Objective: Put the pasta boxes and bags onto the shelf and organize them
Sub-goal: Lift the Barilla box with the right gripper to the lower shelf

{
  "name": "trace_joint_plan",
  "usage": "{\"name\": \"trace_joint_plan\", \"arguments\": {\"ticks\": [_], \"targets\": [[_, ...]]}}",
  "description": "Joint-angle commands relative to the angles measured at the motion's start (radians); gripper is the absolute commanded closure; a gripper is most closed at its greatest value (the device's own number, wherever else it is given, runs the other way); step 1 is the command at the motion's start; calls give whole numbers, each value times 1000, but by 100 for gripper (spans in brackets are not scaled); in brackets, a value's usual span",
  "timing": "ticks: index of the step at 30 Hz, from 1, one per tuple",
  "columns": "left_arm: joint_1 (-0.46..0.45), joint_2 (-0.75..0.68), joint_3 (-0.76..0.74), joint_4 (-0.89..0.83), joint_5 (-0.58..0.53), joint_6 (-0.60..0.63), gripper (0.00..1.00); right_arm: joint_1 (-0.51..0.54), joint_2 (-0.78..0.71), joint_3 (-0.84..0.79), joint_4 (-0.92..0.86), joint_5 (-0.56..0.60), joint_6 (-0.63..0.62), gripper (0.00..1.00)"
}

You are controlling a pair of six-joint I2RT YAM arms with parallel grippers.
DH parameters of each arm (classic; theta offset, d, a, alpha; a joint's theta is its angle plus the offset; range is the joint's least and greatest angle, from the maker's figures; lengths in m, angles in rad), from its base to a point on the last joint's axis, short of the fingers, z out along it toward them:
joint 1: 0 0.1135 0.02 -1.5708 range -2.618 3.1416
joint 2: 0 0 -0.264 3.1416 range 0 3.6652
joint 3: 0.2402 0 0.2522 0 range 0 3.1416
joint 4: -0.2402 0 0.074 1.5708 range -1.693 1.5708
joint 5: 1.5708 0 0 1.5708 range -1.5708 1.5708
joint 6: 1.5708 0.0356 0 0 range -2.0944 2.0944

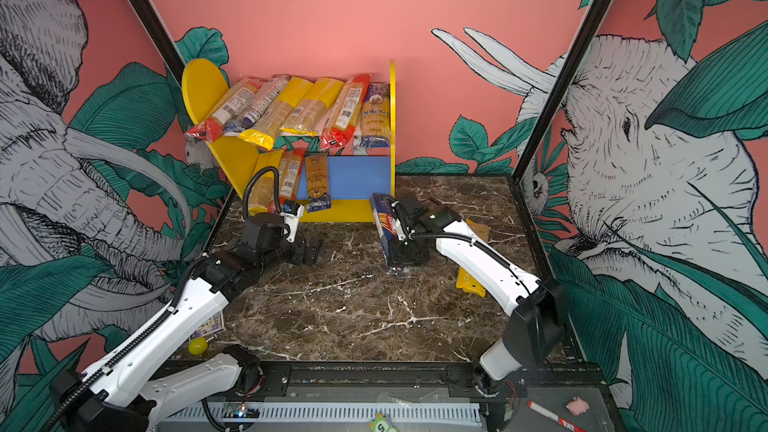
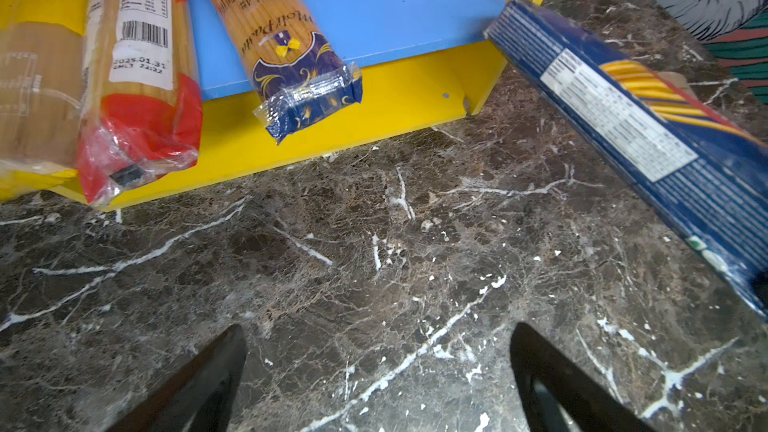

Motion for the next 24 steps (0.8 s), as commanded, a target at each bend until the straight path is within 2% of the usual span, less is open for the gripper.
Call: {"name": "trace_joint_plan", "arguments": {"ticks": [1,7,15,24], "targets": [[49,-28,29,-34,7,36,0,17,51,135,124,-10,-19,100],[135,-34,33,-19,65,65,1,25,223,371,77,0,-56,100],[152,-12,72,-15,68,106,1,28,460,669,83,76,-80,100],[160,-54,66,-6,64,100,1,30,727,1009,114,120,-54,100]]}}
